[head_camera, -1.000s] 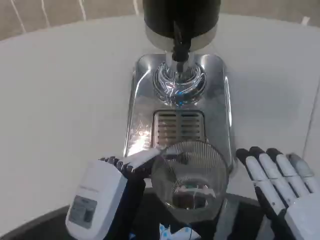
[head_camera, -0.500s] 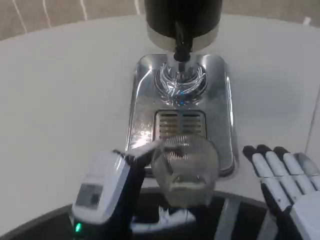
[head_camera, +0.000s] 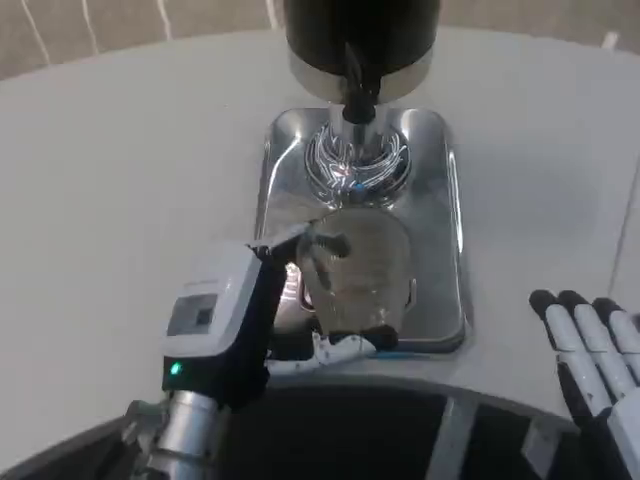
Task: Grasp the cup under the faucet to collect the drink, then remove the cup.
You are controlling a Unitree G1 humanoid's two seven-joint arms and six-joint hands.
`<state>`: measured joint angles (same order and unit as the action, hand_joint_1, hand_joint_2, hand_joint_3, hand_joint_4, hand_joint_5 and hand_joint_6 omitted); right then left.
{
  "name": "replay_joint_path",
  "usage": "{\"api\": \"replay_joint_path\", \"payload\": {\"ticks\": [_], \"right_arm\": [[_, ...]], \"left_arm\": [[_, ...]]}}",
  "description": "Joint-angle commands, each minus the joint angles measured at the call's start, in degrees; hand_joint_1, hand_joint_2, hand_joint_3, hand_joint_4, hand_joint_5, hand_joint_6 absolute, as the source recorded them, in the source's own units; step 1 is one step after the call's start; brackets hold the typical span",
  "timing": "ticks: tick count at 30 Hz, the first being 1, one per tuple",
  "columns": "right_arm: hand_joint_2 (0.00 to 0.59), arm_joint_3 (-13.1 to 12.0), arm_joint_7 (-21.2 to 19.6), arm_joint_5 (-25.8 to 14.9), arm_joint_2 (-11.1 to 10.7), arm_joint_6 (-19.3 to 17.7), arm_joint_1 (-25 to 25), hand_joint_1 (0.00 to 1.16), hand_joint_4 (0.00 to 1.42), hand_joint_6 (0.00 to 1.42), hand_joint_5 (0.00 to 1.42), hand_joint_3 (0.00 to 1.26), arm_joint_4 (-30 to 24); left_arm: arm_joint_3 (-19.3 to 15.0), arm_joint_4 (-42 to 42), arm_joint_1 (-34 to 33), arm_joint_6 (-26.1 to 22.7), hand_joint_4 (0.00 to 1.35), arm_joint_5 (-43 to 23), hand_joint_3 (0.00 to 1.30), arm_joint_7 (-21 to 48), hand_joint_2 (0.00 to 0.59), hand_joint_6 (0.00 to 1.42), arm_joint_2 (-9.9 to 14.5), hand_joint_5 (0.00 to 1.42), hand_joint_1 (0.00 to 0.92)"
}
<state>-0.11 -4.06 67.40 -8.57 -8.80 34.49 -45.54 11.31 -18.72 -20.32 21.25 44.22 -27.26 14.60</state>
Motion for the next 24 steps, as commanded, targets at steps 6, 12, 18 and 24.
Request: {"api": "replay_joint_path", "payload": {"ticks": [6, 12, 18, 24], "right_arm": [[0.413, 2.3, 1.2, 2.3, 1.2, 1.0, 1.2, 0.62, 0.00, 0.00, 0.00, 0.00, -1.5], [0.413, 1.5, 1.9, 1.9, 1.8, 2.6, 1.4, 0.62, 0.00, 0.00, 0.00, 0.00, -2.2], [0.413, 2.7, 3.6, 2.4, 2.0, 3.0, 1.0, 0.62, 0.00, 0.00, 0.00, 0.00, -2.8], [0.413, 2.5, 4.7, 1.7, 1.9, 3.3, 0.7, 0.62, 0.00, 0.00, 0.00, 0.00, -3.1]], "left_arm": [[2.5, -13.6, -10.3, 2.2, 1.24, -1.4, 1.14, -5.3, 0.109, 1.42, -0.8, 1.42, 0.613], [3.2, -21.4, -16.9, 2.7, 1.24, -2.0, 1.13, -7.4, 0.110, 1.42, -0.1, 1.42, 0.613], [3.3, -26.3, -20.1, 2.3, 1.22, -2.7, 1.12, -9.2, 0.117, 1.42, 0.0, 1.42, 0.614], [3.4, -28.2, -20.8, 2.4, 1.16, -3.3, 1.03, -9.7, 0.120, 1.42, 0.5, 1.38, 0.528]]}}
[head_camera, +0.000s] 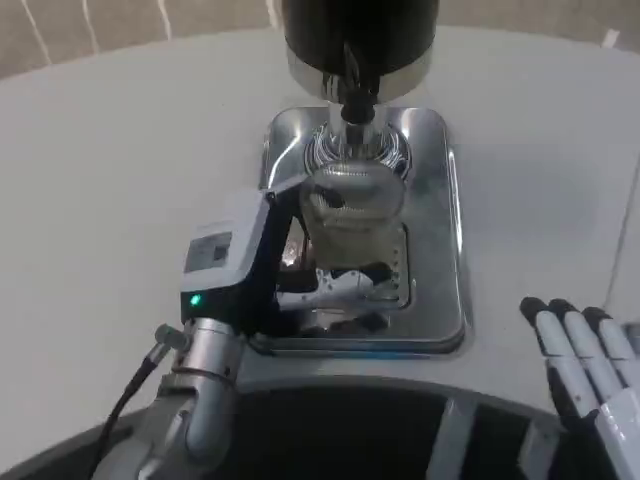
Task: Grasp the cup under the faucet to collect the drink, then remove the cup.
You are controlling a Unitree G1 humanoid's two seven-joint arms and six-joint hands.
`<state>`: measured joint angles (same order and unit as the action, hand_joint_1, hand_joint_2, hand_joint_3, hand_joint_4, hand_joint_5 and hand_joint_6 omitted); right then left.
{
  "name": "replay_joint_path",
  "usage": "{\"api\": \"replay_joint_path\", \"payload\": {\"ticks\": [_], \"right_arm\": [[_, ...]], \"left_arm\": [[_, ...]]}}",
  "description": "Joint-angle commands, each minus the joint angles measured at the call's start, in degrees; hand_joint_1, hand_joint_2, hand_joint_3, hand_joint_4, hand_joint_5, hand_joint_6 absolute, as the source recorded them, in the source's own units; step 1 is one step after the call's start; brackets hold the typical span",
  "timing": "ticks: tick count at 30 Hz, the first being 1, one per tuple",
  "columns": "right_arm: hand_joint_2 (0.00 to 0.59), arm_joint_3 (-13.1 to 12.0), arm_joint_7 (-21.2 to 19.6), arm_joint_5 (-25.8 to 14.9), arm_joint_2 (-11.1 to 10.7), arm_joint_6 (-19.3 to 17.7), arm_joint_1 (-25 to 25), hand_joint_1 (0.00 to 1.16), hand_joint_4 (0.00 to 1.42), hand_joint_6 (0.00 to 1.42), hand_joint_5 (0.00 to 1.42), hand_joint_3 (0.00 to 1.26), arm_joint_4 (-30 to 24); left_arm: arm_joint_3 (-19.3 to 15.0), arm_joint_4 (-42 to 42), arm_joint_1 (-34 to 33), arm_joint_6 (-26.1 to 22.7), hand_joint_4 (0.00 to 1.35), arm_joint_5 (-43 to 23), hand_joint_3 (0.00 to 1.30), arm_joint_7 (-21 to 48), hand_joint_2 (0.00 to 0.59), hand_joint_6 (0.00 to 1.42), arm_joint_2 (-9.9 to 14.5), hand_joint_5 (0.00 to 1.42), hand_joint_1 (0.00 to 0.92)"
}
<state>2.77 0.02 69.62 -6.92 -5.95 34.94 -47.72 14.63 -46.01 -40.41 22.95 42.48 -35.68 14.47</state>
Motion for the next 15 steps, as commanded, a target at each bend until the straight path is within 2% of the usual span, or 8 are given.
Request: {"api": "replay_joint_path", "payload": {"ticks": [1, 2, 4, 6, 10, 12, 15], "right_arm": [[0.413, -0.4, 0.7, -0.6, 0.2, 0.5, 0.2, 0.62, 0.00, 0.00, 0.00, 0.00, -0.9], [0.413, -0.5, 0.7, -0.8, 0.1, 0.5, 0.0, 0.62, 0.00, 0.00, 0.00, 0.00, -0.7], [0.413, -0.4, 0.5, -0.9, 0.0, 0.4, -0.2, 0.62, 0.00, 0.00, 0.00, 0.00, -0.5], [0.413, -0.3, 0.5, -1.1, -0.1, 0.4, -0.4, 0.62, 0.00, 0.00, 0.00, 0.00, -0.2], [0.412, -0.2, 0.5, -1.6, -0.3, 0.4, -0.8, 0.62, 0.00, 0.00, 0.00, 0.00, 0.1], [0.404, -0.3, 0.5, -2.2, -0.2, 0.5, -0.9, 0.60, 0.00, 0.00, 0.00, 0.00, 0.2], [0.403, -0.3, 0.5, -2.6, -0.3, 0.6, -1.1, 0.59, 0.00, 0.00, 0.00, 0.00, 0.3]], "left_arm": [[0.2, -0.9, -0.7, 0.7, 1.12, -1.8, 0.97, -1.1, 0.111, 1.42, 0.7, 1.33, 0.490], [0.3, -0.7, -0.5, 0.7, 0.98, -2.1, 0.85, -0.8, 0.104, 1.34, 0.8, 1.24, 0.439], [0.8, -0.3, -0.1, 1.0, 0.55, -1.6, 0.45, -1.6, 0.093, 1.18, 1.3, 1.02, 0.310], [1.1, 0.3, 0.1, 1.3, 0.35, -1.4, 0.26, -1.9, 0.072, 1.11, 1.9, 0.87, 0.218], [2.0, 1.0, 0.2, 1.8, 0.23, -0.6, 0.08, -1.9, 0.029, 1.08, 3.0, 0.80, 0.123], [3.0, 2.0, 0.6, 1.8, 0.22, 0.5, 0.06, -2.8, 0.023, 1.07, 3.7, 0.78, 0.096], [2.7, 3.5, 1.6, 1.6, 0.19, -0.1, 0.05, -2.3, 0.008, 1.04, 4.1, 0.74, 0.073]]}}
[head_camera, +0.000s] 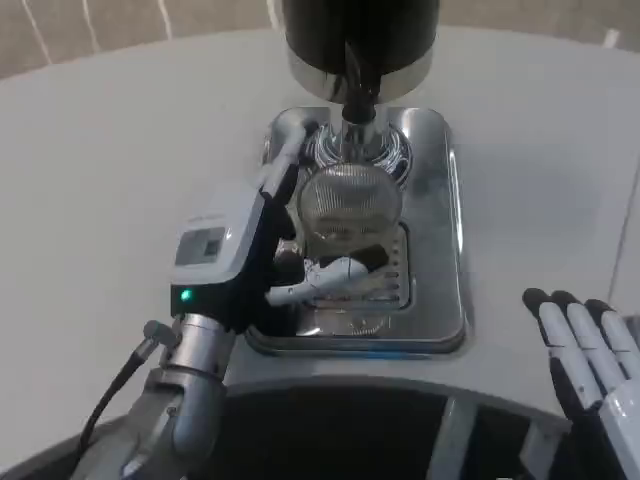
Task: Grasp the cup under the faucet to collect the drink, then remove the cup.
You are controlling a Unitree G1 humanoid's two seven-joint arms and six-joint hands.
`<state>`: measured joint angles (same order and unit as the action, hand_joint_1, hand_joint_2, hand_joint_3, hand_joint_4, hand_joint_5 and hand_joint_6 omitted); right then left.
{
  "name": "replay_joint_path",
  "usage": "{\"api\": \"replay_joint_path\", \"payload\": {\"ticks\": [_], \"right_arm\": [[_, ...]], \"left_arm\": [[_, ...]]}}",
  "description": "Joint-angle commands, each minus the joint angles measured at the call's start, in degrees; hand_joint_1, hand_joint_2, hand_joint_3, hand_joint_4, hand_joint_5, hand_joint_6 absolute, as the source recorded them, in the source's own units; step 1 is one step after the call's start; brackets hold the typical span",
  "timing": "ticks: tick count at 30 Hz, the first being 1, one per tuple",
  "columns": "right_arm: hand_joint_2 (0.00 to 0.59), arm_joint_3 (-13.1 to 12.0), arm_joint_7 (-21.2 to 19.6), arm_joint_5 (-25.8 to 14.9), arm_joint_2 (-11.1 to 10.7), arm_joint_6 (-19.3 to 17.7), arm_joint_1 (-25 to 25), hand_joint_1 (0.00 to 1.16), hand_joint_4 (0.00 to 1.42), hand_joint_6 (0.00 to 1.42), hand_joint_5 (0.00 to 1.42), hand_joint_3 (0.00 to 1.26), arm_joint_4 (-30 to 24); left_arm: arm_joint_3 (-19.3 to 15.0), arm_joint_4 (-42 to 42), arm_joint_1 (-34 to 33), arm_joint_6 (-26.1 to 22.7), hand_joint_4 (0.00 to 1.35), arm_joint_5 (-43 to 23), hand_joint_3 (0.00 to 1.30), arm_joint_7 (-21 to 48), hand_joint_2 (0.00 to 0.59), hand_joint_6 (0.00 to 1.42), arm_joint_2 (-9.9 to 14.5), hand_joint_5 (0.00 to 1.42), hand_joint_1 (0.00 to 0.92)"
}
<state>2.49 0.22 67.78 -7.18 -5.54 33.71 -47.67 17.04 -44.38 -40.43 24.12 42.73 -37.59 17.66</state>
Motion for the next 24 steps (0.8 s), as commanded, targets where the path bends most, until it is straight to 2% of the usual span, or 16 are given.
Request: {"api": "replay_joint_path", "payload": {"ticks": [1, 3, 9, 12, 15, 21, 24], "right_arm": [[0.403, -0.1, 0.3, -1.1, 0.0, 0.2, 0.1, 0.59, 0.00, 0.00, 0.00, 0.00, 0.1], [0.404, -0.2, 0.5, -2.1, 0.1, 0.2, -0.1, 0.58, 0.00, 0.00, 0.00, 0.00, -0.3], [0.404, -0.7, 3.0, -6.9, 1.1, 2.0, -3.2, 0.58, 0.00, 0.00, 0.00, 0.00, -1.3], [0.404, -0.9, 5.1, -10.2, 2.3, 4.2, -6.8, 0.58, 0.00, 0.00, 0.00, 0.00, -2.1], [0.404, -0.7, 7.4, -12.6, 3.2, 6.6, -10.7, 0.57, 0.00, 0.00, 0.00, 0.00, -2.0], [0.407, 0.2, 11.8, -17.1, 3.9, 10.4, -18.1, 0.57, 0.00, 0.00, 0.00, 0.00, -1.6], [0.418, 0.5, 13.7, -19.6, 4.3, 12.3, -22.2, 0.60, 0.00, 0.00, 0.00, 0.00, -1.3]], "left_arm": [[0.1, 2.4, 2.0, 0.3, 0.18, -0.5, 0.05, -0.2, 0.002, 1.03, 1.1, 0.73, 0.070], [-0.4, 4.2, 3.1, -0.1, 0.14, -0.6, 0.03, 0.4, 0.000, 0.97, 2.0, 0.68, 0.055], [-4.9, 15.3, 10.1, -3.3, 0.07, -3.0, 0.00, 3.7, 0.000, 0.83, 5.3, 0.57, 0.012], [-10.8, 26.7, 19.2, -7.4, 0.06, -6.9, 0.00, 5.2, 0.000, 0.78, 5.2, 0.54, 0.000], [-13.5, 35.3, 26.4, -10.6, 0.05, -6.5, 0.00, 7.4, 0.000, 0.71, 5.9, 0.49, 0.000], [-14.9, 48.0, 37.8, -14.6, 0.01, -0.5, 0.00, 10.7, 0.052, 0.57, 7.9, 0.38, 0.038], [-14.5, 51.6, 41.9, -16.4, 0.00, 2.6, 0.00, 12.2, 0.074, 0.50, 8.1, 0.32, 0.005]]}}
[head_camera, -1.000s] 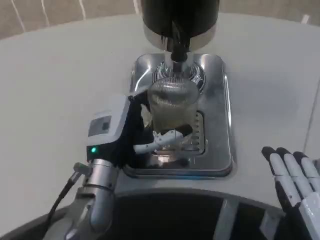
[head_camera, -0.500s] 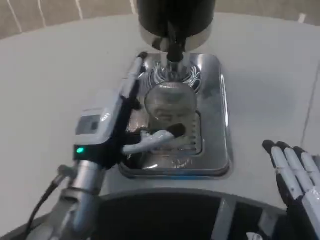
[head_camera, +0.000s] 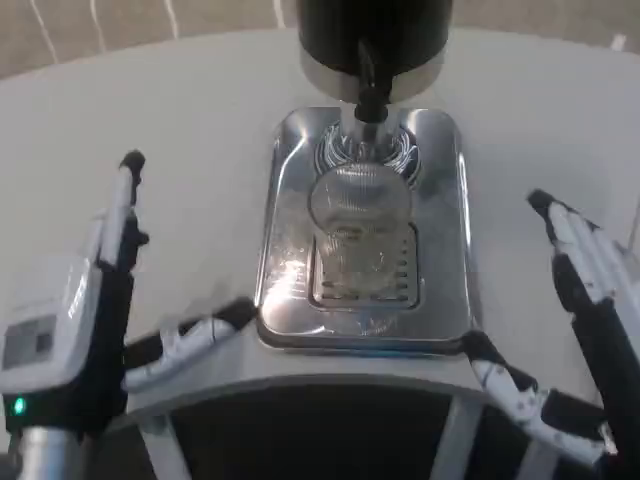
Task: Grasp the cup under the faucet to collect the drink, then remove the cup.
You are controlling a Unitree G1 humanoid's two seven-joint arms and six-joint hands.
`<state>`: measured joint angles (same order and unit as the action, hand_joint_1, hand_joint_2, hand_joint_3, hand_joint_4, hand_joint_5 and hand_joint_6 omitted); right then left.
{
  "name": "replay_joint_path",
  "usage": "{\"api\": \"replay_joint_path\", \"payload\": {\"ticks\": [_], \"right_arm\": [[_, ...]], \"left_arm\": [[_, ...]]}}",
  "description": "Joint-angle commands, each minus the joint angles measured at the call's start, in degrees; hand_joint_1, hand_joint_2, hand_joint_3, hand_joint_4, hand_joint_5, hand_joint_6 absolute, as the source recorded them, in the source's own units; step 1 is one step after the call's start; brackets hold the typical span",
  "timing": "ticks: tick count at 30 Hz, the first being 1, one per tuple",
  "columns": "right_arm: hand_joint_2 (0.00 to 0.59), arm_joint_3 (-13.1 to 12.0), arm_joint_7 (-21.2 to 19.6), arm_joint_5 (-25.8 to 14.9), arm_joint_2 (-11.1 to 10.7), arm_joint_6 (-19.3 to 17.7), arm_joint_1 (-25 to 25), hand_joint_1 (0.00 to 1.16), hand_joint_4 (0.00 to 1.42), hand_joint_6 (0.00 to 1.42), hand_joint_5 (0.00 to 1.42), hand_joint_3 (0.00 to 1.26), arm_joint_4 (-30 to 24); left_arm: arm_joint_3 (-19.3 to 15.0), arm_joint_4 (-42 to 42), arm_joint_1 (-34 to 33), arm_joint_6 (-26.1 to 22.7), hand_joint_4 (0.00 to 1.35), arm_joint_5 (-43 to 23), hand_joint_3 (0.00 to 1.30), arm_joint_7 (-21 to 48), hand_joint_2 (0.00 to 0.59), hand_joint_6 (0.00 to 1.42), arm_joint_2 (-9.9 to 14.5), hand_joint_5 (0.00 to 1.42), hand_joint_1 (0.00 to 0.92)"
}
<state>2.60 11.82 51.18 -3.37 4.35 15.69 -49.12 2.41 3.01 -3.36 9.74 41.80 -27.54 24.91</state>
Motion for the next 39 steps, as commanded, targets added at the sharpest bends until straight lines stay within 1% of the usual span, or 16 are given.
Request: {"api": "replay_joint_path", "payload": {"ticks": [1, 2, 3, 4, 5, 9, 13, 15, 21, 26, 32, 36, 38, 39], "right_arm": [[0.432, 0.5, 2.6, -3.8, 0.5, 3.1, -5.5, 0.62, 0.00, 0.00, 0.00, 0.00, 0.3], [0.434, 0.6, 3.0, -4.4, 0.5, 3.6, -7.1, 0.62, 0.00, 0.00, 0.00, 0.00, 0.5], [0.428, 0.7, 3.3, -5.1, 0.3, 3.9, -8.5, 0.65, 0.00, 0.00, 0.00, 0.00, 0.8], [0.436, 0.7, 3.5, -5.9, 0.1, 4.2, -9.9, 0.67, 0.00, 0.00, 0.00, 0.00, 1.3], [0.437, 0.6, 3.7, -7.1, -0.2, 4.4, -11.8, 0.68, 0.00, 0.00, 0.00, 0.00, 2.2], [0.436, 0.6, 4.0, -10.0, -0.9, 5.3, -15.7, 0.69, 0.00, 0.00, 0.00, 0.00, 3.9], [0.438, 0.8, 4.2, -13.1, -1.2, 6.7, -18.3, 0.69, 0.00, 0.00, 0.00, 0.00, 4.8], [0.439, 0.6, 4.4, -14.6, -1.3, 7.7, -19.3, 0.70, 0.00, 0.00, 0.00, 0.00, 5.2], [0.428, -1.1, 6.8, -22.8, -3.2, 11.3, -26.3, 0.72, 0.00, 0.00, 0.00, 0.00, 7.7], [0.429, -2.2, 7.2, -28.9, -4.7, 12.7, -32.2, 0.73, 0.00, 0.00, 0.00, 0.00, 10.6], [0.429, -2.1, 6.7, -33.1, -6.3, 13.2, -36.1, 0.73, 0.00, 0.00, 0.00, 0.00, 13.2], [0.429, -2.4, 8.5, -37.6, -8.3, 13.6, -40.7, 0.73, 0.00, 0.00, 0.00, 0.00, 16.9], [0.431, -2.3, 8.4, -39.0, -8.9, 13.4, -42.6, 0.73, 0.00, 0.00, 0.00, 0.00, 18.9], [0.431, -2.1, 8.1, -39.7, -8.8, 13.3, -43.8, 0.73, 0.00, 0.00, 0.00, 0.00, 20.3]], "left_arm": [[0.6, 5.6, 6.1, -3.1, 0.00, 5.1, 0.00, 3.7, 0.088, 0.37, 1.1, 0.23, 0.001], [1.4, 7.2, 7.4, -4.7, 0.00, 7.2, 0.00, 6.1, 0.087, 0.23, 1.3, 0.11, 0.000], [2.4, 8.7, 8.5, -6.3, 0.00, 9.6, 0.00, 8.4, 0.089, 0.14, 1.4, 0.03, 0.000], [3.1, 9.7, 9.1, -7.5, 0.00, 11.3, 0.00, 10.0, 0.092, 0.08, 1.4, 0.01, 0.000], [3.8, 10.8, 10.2, -8.6, 0.00, 12.3, 0.00, 11.4, 0.093, 0.05, 0.9, 0.00, 0.000], [4.6, 13.0, 12.9, -10.7, 0.00, 13.2, 0.00, 13.4, 0.095, 0.03, -1.1, 0.00, 0.000], [4.4, 14.1, 14.1, -11.3, 0.00, 12.7, 0.00, 13.9, 0.097, 0.03, -1.7, 0.00, 0.000], [5.1, 14.9, 15.0, -11.6, 0.00, 12.7, 0.00, 15.0, 0.098, 0.03, -1.8, 0.00, 0.000], [7.6, 15.9, 17.4, -11.5, 0.00, 14.2, 0.00, 15.9, 0.101, 0.00, -2.6, 0.00, 0.000], [6.6, 16.2, 17.8, -11.6, 0.00, 14.0, 0.00, 15.0, 0.102, 0.00, -2.6, 0.00, 0.000], [5.5, 16.2, 17.7, -11.1, 0.00, 13.6, 0.00, 14.9, 0.102, 0.00, -2.3, 0.00, 0.000], [4.8, 16.4, 17.6, -10.2, 0.00, 13.6, 0.00, 15.1, 0.102, 0.00, -1.6, 0.00, 0.000], [4.5, 16.4, 17.6, -10.1, 0.00, 13.5, 0.00, 15.1, 0.102, 0.00, -1.5, 0.00, 0.000], [4.4, 16.3, 17.6, -10.2, 0.00, 13.5, 0.00, 15.1, 0.102, 0.00, -1.7, 0.00, 0.000]]}}
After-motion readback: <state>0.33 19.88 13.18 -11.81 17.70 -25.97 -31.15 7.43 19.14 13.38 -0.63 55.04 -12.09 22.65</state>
